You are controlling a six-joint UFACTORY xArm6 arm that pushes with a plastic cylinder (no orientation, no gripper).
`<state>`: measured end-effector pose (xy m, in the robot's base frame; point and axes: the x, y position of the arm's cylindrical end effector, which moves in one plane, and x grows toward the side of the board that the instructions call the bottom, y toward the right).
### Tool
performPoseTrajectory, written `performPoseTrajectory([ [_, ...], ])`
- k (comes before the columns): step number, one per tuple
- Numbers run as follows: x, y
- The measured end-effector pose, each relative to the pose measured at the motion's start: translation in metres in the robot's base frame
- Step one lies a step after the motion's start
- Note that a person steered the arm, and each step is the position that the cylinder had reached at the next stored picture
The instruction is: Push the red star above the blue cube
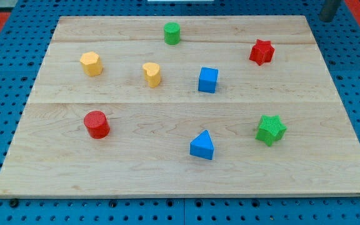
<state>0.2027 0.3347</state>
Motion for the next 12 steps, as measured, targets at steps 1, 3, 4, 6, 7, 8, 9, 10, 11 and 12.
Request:
performPoseTrajectory([
  [1, 0.0, 0.0],
  [3, 0.016, 0.0],
  [4, 0.068, -0.03],
  [6, 0.102, -0.196],
  [7, 0.103, -0.263],
  [8, 0.085, -0.259],
  [9, 0.052, -0.228],
  [10, 0.028, -0.225],
  [11, 0.008, -0.24],
  [12, 0.003, -0.288],
])
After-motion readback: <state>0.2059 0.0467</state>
